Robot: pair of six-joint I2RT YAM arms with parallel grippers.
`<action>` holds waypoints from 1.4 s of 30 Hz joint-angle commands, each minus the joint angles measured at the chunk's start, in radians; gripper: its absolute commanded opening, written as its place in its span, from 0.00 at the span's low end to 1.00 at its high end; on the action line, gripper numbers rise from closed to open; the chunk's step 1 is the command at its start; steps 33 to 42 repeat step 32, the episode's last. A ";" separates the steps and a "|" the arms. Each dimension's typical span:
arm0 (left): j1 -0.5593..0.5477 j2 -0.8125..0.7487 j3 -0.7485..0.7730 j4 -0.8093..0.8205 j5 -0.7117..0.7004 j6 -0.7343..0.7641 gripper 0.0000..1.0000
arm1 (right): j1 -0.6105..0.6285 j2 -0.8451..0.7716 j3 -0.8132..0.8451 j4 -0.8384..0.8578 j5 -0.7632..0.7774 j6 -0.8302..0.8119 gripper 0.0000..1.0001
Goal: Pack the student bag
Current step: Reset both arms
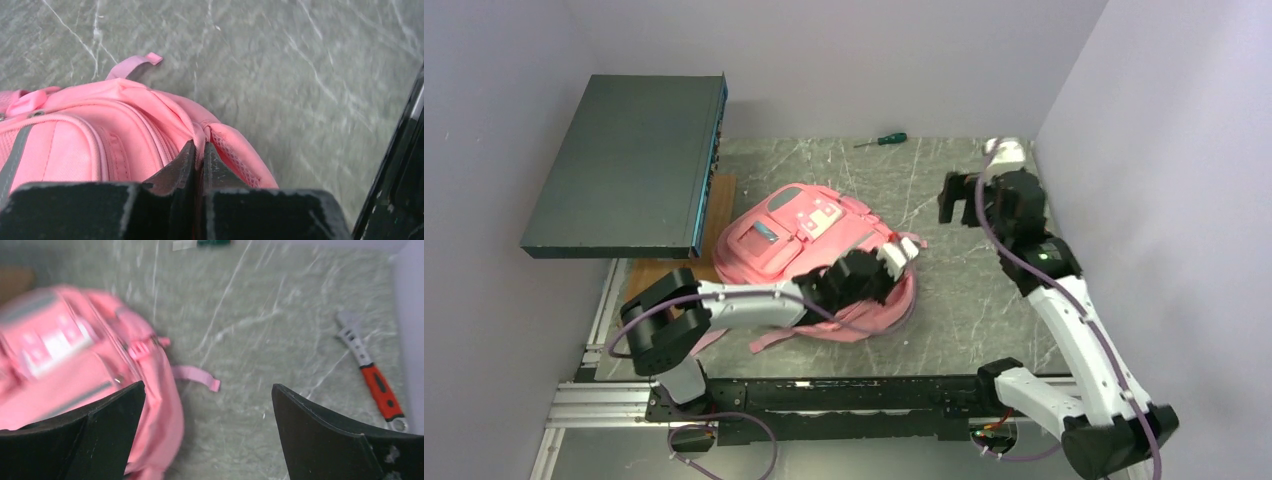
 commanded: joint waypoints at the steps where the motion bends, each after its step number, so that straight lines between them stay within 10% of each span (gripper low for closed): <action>1: 0.083 0.053 0.272 -0.191 0.255 -0.106 0.20 | 0.002 -0.098 0.213 -0.139 0.221 0.205 1.00; 5: 0.107 -0.031 0.309 -0.282 0.246 -0.111 0.84 | 0.002 -0.172 0.271 -0.134 0.295 0.245 1.00; 7: 0.116 -0.102 0.353 -0.385 0.243 -0.088 0.94 | 0.003 -0.205 0.296 -0.114 0.285 0.228 1.00; 18: 0.125 -0.583 0.654 -0.751 0.016 0.175 1.00 | 0.003 -0.392 0.397 0.074 0.243 0.146 1.00; 26: 0.126 -0.844 0.615 -0.699 -0.131 0.227 1.00 | 0.002 -0.460 0.404 0.110 0.250 0.129 1.00; 42: 0.125 -0.935 0.597 -0.698 -0.195 0.244 0.99 | -0.009 -0.498 0.362 0.127 0.257 0.122 1.00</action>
